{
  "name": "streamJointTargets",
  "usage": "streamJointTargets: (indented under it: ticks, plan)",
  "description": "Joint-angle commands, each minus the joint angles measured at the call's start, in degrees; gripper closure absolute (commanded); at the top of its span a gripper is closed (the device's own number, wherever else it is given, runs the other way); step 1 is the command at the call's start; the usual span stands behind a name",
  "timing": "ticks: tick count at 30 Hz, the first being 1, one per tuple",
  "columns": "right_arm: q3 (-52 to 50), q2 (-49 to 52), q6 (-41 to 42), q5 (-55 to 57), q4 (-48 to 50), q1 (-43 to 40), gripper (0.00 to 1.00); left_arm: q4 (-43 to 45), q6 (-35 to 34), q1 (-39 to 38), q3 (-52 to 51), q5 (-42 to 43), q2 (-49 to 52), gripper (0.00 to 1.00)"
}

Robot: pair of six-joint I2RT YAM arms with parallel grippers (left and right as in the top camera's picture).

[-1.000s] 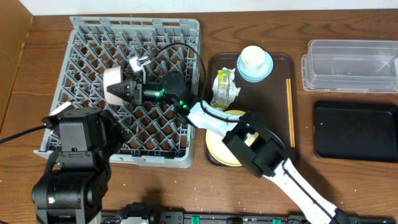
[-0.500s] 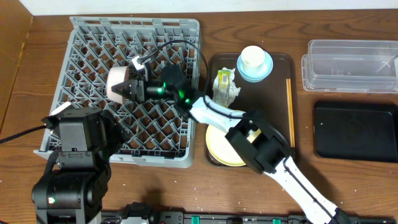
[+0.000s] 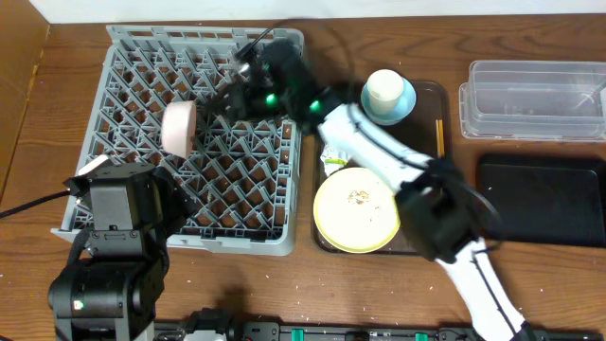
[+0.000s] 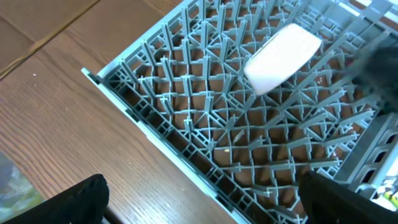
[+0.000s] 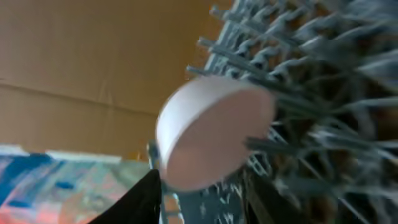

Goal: Sort waste into correct bins and load items into the dishwasher
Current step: 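Set the pink bowl down in the rack and open the right gripper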

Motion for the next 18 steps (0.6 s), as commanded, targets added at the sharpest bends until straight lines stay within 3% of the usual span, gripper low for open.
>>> streamJointTargets:
  ticks: [1,8,18]
  plan:
    - [0.90,-8.52,-10.51,4.90,-8.09,-1.92,0.59,-0.22,-0.66,0.20,0.63,-0.52,0.00,0.02]
    - [0.87,-11.37,-14.69,5.70,-6.19,0.46,0.51,-0.22,-0.63,0.20,0.63,-0.52,0.00,0.02]
    - [0.85,-3.85,-15.63,11.87,13.86,10.51,0.72,-0.22,-0.66,0.20,0.63,-0.55,0.00,0.02]
